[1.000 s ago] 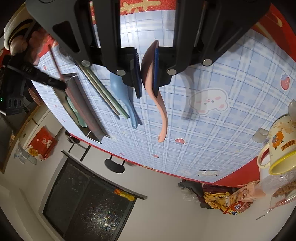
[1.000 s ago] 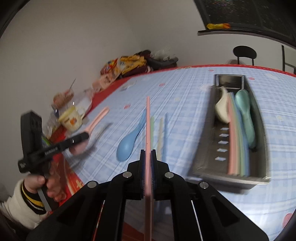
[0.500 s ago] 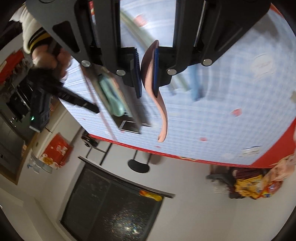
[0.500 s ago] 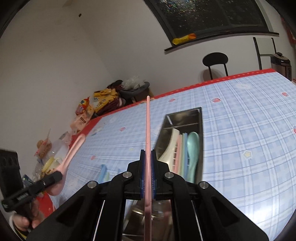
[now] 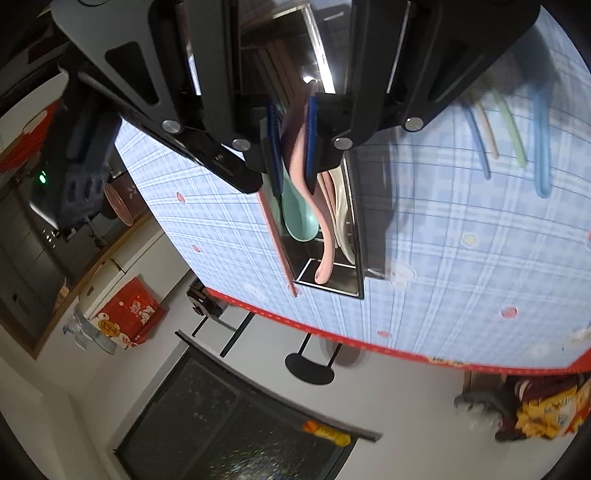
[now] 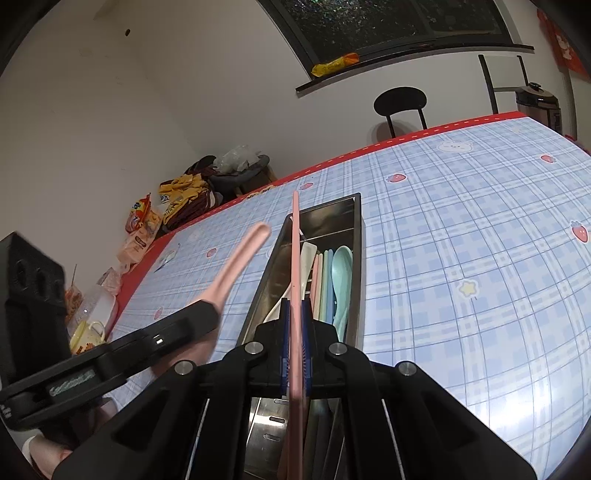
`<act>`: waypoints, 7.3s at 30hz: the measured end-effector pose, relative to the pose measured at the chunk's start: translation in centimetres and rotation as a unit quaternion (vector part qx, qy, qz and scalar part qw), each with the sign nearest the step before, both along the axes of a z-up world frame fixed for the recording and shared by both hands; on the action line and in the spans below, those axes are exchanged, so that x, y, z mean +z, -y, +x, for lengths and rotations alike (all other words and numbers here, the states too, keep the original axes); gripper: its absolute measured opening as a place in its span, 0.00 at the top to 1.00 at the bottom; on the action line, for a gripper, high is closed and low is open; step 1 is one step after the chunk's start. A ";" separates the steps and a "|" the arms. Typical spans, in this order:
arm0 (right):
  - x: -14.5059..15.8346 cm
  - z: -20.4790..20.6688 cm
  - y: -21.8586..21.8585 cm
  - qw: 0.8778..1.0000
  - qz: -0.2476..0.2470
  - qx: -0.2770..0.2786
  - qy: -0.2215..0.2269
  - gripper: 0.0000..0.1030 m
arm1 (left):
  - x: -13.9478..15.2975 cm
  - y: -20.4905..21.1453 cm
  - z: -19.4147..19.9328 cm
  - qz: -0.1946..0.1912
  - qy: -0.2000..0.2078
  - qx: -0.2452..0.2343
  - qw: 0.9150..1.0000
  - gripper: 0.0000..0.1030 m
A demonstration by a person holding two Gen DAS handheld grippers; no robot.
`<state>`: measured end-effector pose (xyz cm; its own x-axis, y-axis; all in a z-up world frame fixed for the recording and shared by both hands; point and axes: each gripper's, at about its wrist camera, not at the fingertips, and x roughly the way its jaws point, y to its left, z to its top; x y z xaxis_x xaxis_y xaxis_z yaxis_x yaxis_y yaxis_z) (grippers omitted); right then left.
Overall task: Organize utensils
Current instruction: 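Lower both utensils into the basket and open both tools, then move both tools back to the remaining utensils, then grasp a blue chopstick with the right tool while the left tool grasps the blue spoon, then lift the blue chopstick and blue spoon and carry them over the basket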
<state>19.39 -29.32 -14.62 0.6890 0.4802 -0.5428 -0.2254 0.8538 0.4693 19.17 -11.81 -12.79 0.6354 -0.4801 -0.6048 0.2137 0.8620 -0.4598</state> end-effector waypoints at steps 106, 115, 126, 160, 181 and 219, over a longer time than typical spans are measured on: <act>-3.2 -10.5 -15.0 0.956 -0.233 0.176 -0.012 0.91 | -4.8 -16.3 -10.8 0.048 -0.015 0.023 0.998 0.68; -3.2 -10.3 -14.5 0.960 -0.215 0.178 -0.018 0.92 | -5.2 -16.0 -8.7 0.065 -0.053 0.020 0.996 0.66; -3.2 -10.6 -14.4 0.961 -0.207 0.184 -0.019 0.92 | -5.4 -13.9 -6.9 0.093 -0.067 0.014 0.993 0.67; -3.2 -10.7 -14.9 0.959 -0.214 0.184 -0.019 0.92 | -5.4 -13.3 -7.6 0.123 -0.039 -0.001 0.992 0.81; -3.1 -10.7 -15.0 0.959 -0.212 0.186 -0.016 0.93 | -4.8 -13.1 -9.2 0.148 -0.009 0.030 0.989 0.92; 0.3 -3.7 0.8 0.999 0.022 -0.016 0.034 0.94 | 2.6 -4.5 -5.3 0.035 0.050 -0.027 0.998 0.92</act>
<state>15.64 -30.12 -14.34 0.7388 0.4801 -0.4730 -0.2319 0.8400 0.4905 13.88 -7.34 -10.15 0.6681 -0.4750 -0.5728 0.3033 0.8768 -0.3732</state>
